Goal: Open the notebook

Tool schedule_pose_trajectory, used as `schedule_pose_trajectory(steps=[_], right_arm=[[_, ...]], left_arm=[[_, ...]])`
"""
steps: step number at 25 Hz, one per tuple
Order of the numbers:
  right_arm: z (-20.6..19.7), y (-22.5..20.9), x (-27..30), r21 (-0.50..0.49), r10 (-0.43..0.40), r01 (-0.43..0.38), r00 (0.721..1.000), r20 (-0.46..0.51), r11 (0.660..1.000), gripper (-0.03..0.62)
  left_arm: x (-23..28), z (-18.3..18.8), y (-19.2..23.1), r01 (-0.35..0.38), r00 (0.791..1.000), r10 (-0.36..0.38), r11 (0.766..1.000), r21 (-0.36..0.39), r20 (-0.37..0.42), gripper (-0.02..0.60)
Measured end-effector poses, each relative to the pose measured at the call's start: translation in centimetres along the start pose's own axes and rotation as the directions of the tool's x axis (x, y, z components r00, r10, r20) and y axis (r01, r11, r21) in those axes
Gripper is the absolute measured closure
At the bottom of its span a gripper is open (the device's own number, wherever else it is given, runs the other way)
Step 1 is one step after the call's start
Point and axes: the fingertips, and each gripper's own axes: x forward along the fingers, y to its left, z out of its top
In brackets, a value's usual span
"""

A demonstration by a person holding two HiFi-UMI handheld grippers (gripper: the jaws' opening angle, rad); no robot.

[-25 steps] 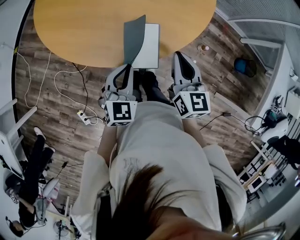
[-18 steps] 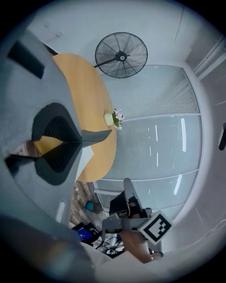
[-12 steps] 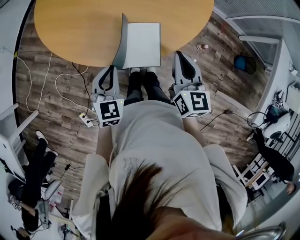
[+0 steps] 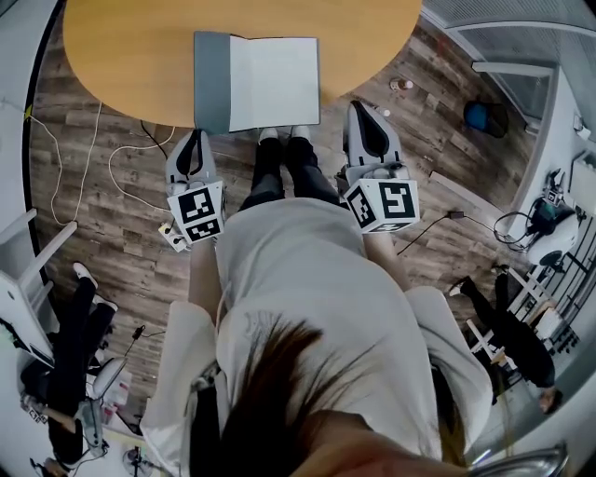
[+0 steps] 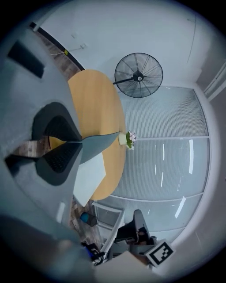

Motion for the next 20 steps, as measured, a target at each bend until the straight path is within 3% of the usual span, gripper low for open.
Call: schedule_pose_trajectory(steps=[7,20], right_arm=[[-0.5,0.1,-0.5,0.002,-0.017,0.017,1.0,-0.005,1.0,0.594],[-0.2,0.3,-0.2,-0.003,-0.029,0.029,1.0,-0.001,1.0,0.594]], left_arm=[[1.6,-2.9,1.7,-0.033,0.998,0.03,0.997,-0.066,-0.048,0.546],[4.1,-6.8,2.4,-0.045,0.988,0.034,0.997,-0.07,-0.15,0.538]])
